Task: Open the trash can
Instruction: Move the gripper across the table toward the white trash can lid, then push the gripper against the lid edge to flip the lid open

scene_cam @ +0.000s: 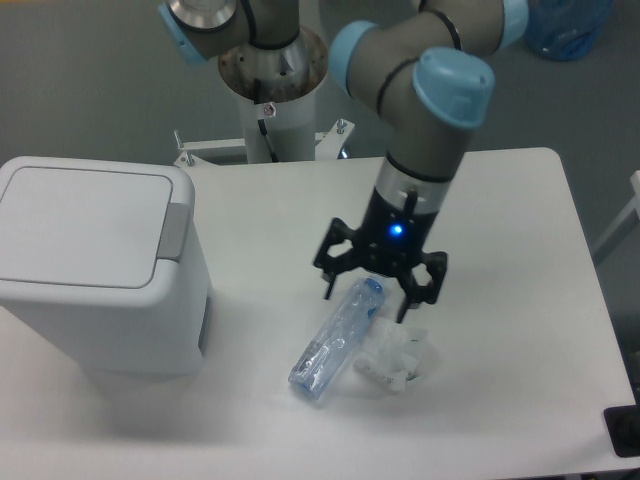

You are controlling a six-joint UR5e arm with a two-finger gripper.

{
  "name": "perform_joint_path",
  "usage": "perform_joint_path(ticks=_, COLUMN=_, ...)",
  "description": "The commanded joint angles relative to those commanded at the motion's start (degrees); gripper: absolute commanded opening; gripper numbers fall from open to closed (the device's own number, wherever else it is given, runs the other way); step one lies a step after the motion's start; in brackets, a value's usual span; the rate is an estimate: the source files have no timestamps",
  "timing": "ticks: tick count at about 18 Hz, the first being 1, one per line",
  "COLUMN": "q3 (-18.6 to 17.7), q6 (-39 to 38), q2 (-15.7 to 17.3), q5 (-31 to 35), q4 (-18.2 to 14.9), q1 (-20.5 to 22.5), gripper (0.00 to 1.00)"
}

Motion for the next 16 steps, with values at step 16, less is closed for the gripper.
perform_joint_path(ticks=16, q3=-10.90, q6=-1.32, q2=7.83, q5=-0.19, q4=5.01, q1=-6.77, gripper=1.00)
